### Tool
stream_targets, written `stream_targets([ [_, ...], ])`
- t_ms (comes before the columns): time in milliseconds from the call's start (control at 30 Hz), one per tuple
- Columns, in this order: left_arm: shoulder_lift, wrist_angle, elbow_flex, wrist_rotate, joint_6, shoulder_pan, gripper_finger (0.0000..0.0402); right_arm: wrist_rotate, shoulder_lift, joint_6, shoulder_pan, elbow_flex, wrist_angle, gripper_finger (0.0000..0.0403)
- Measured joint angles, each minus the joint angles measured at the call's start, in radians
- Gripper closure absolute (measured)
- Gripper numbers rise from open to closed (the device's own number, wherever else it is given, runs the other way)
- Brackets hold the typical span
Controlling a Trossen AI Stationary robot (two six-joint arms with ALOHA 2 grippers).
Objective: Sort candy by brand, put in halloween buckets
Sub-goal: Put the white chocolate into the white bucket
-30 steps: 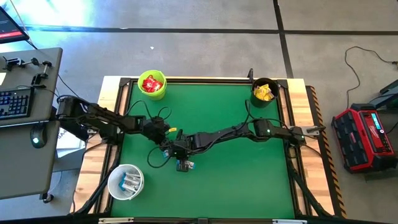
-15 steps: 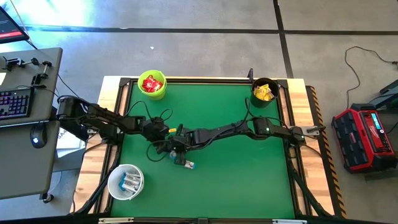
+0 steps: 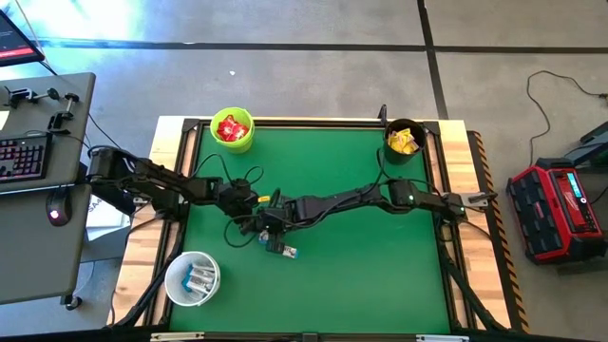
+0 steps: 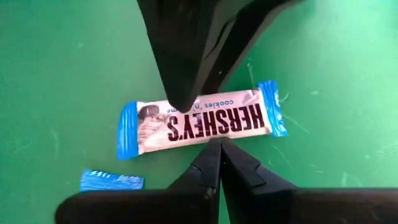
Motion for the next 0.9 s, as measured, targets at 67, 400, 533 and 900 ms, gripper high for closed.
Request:
stream_targets([
  [67, 0.000, 0.000, 0.000, -0.002, -0.008, 0.000, 0.0295, -0.015, -0.006, 0.001, 0.000, 0.002, -0.015, 0.0403],
  [400, 0.000, -0.002, 0.000, -0.003, -0.084, 0.000, 0.0259, -0.061, -0.007, 0.026, 0.035, -0.043, 0.032, 0.0403],
  [533, 0.000, -0.010, 0.000, 0.002, -0.093, 0.000, 0.0234, -0.054, -0.008, 0.058, 0.041, -0.071, 0.113, 0.0403],
  [900, -0.002, 0.007, -0.001, 0.006, -0.107, 0.001, 0.0217, -0.013, -0.008, 0.070, 0.030, -0.113, 0.223, 0.0403],
])
